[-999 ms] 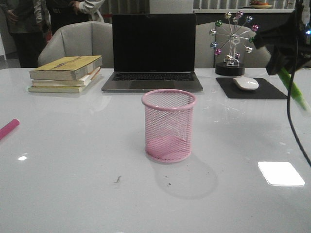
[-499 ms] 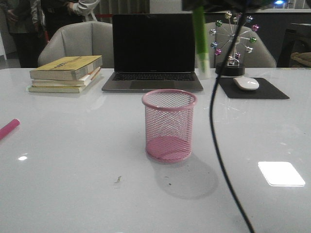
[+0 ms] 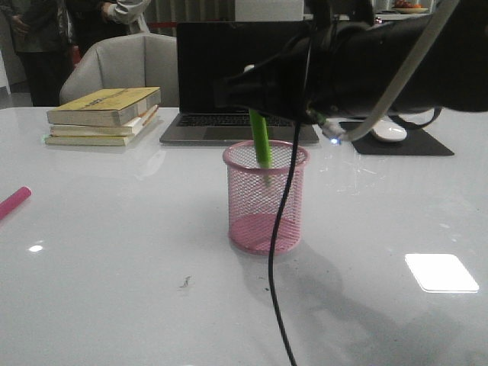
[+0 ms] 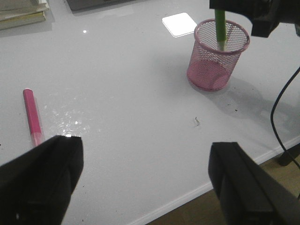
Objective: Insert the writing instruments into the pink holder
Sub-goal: 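Lower the green marker into the holder and open the right gripper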
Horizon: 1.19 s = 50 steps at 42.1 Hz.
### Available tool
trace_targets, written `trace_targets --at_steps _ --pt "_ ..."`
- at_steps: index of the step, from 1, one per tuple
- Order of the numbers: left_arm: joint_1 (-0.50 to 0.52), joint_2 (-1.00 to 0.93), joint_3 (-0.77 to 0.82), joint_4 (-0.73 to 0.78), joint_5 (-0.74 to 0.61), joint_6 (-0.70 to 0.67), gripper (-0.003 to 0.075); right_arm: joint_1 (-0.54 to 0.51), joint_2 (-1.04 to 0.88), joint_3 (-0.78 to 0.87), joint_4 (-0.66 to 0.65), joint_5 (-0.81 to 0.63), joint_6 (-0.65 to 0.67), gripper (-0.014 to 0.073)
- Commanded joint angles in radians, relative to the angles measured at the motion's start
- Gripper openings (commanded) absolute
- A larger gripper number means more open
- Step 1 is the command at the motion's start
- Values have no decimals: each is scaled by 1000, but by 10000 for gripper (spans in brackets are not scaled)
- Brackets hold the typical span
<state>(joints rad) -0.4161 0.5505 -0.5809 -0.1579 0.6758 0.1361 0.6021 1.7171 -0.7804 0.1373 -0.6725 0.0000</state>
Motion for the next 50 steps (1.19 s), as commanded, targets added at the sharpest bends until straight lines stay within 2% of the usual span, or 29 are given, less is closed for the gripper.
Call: trace_targets --at_steps 1,5,12,20,25,33,37,43,50 --pt "-7 9 -28 -11 -77 -3 601 -3 -28 -25 -8 -88 -8 306" --pt "-7 9 -28 -11 -77 -3 601 -3 -37 -25 -8 -71 -8 435" --pt "-7 9 -28 -11 -77 -3 601 -4 -145 -42 -8 109 -27 448" --pt "-7 9 -28 -11 -77 -3 601 -8 -354 -87 -8 582 -169 448" --pt "-7 9 -28 -11 -77 -3 601 -8 -482 -107 -8 882 -168 447" --pt "-7 9 -28 -11 -77 -3 601 -16 -644 -107 -11 1269 -137 447" --pt "-7 9 -28 -11 -77 -3 601 -28 -703 -107 -35 1413 -93 447" --pt "-7 9 -28 -11 -75 -3 601 -36 -794 -106 -113 1521 43 447" --pt "-7 11 -28 -11 -57 -18 601 -36 -926 -54 -118 1519 47 447"
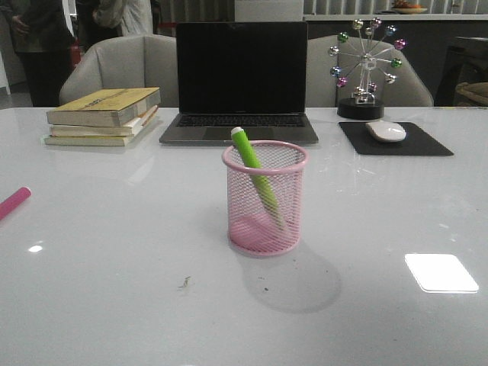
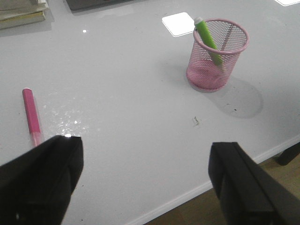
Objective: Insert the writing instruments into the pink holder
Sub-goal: 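Lower the left gripper onto the pink marker and grasp it upright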
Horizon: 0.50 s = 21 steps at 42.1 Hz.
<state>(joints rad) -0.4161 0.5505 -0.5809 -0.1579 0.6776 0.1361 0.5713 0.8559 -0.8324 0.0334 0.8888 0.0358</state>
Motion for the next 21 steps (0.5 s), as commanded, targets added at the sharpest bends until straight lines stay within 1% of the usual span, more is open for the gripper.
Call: trace_targets --at_steps 1,7,10,16,21 --pt "-7 11 -28 -11 -56 -23 601 -5 -82 7 -14 -42 11 447" --pt "19 40 -39 14 -27 -103 601 -5 -179 53 -14 -46 10 447" --pt "45 90 -61 39 14 -136 601 -5 -204 62 -14 -41 10 447" --pt "117 244 -129 52 87 -136 601 -5 -214 62 -14 -19 10 447" --pt "182 391 -195 80 95 -136 601 -5 -214 62 -14 -14 10 447"
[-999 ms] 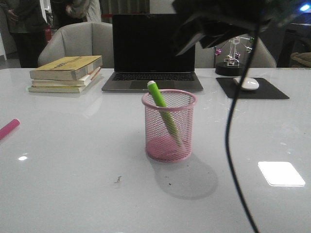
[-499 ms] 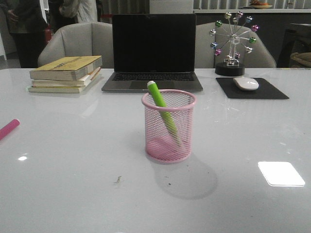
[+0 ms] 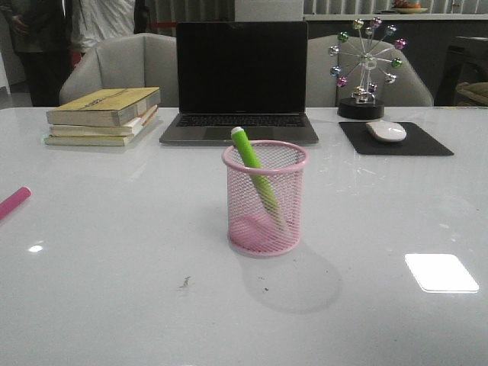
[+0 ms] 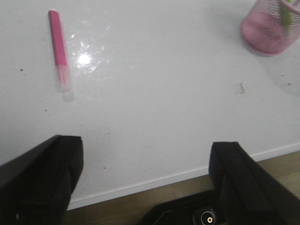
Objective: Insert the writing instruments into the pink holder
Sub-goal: 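Lower the left gripper onto the pink marker and grasp it upright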
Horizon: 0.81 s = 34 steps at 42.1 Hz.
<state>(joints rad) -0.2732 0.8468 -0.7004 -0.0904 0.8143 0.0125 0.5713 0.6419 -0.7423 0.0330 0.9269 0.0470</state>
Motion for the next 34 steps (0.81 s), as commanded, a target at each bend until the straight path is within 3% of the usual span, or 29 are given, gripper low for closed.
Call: trace_targets --at_steps 1,16,34 --pt "51 123 -88 14 -42 -13 601 -5 0 -28 -13 -52 -1 447" --pt "194 608 -371 80 -53 -7 601 -5 0 -28 -13 -51 -1 447" --pt "219 1030 -705 84 -32 -7 601 -5 0 -28 -13 -51 -1 447"
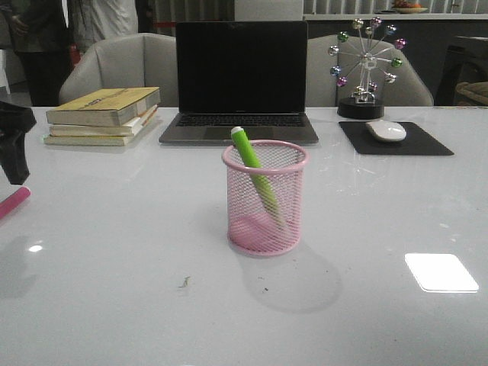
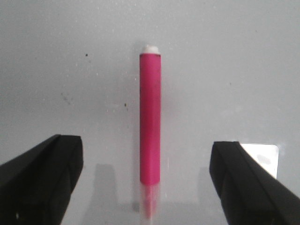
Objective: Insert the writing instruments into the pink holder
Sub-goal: 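Lower the left gripper onto the pink marker and grasp it upright, then lift the pink marker and carry it over the holder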
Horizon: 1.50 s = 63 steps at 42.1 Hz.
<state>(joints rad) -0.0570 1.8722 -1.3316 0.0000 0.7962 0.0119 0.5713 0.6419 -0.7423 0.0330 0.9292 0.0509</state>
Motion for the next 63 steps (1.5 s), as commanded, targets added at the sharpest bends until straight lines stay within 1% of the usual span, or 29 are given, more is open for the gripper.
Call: trace_targets --at_steps 1,7,13,25,34,38,42,47,51,52,56,60,63 --pt "3 19 -90 -6 -12 -6 601 -5 0 -28 -13 -54 -5 447" --pt "3 91 -149 -6 -12 -6 601 -5 0 -28 -13 -54 -5 447" --pt "3 128 -173 -6 -18 -6 592 -5 0 -28 -13 -54 -5 447" --pt "5 165 -192 -8 -17 -6 463 -5 0 -28 -13 -52 -5 447" --pt "5 177 -201 -9 -13 -6 398 -5 0 -28 -13 -51 -5 447" --pt "5 177 -201 -9 -13 -6 333 -5 0 -28 -13 -51 -5 447" --pt "5 177 -203 -8 -1 -6 239 -5 0 -28 -13 -51 -5 447" --pt "5 177 -203 -8 17 -6 148 -5 0 -28 -13 -51 -5 447" --pt "5 168 -203 -8 19 -6 91 -5 0 -28 -13 -51 -5 447" --pt "5 158 -199 -9 17 -6 91 -5 0 -28 -13 -51 -5 447" --pt "1 102 -168 -20 -23 -4 92 -5 0 -28 -13 -51 -5 447" --pt "-18 -3 -91 -44 -131 8 92 -5 0 -28 -13 -51 -5 447" --pt "-47 -106 2 -80 -242 41 92 -5 0 -28 -13 -51 -5 447"
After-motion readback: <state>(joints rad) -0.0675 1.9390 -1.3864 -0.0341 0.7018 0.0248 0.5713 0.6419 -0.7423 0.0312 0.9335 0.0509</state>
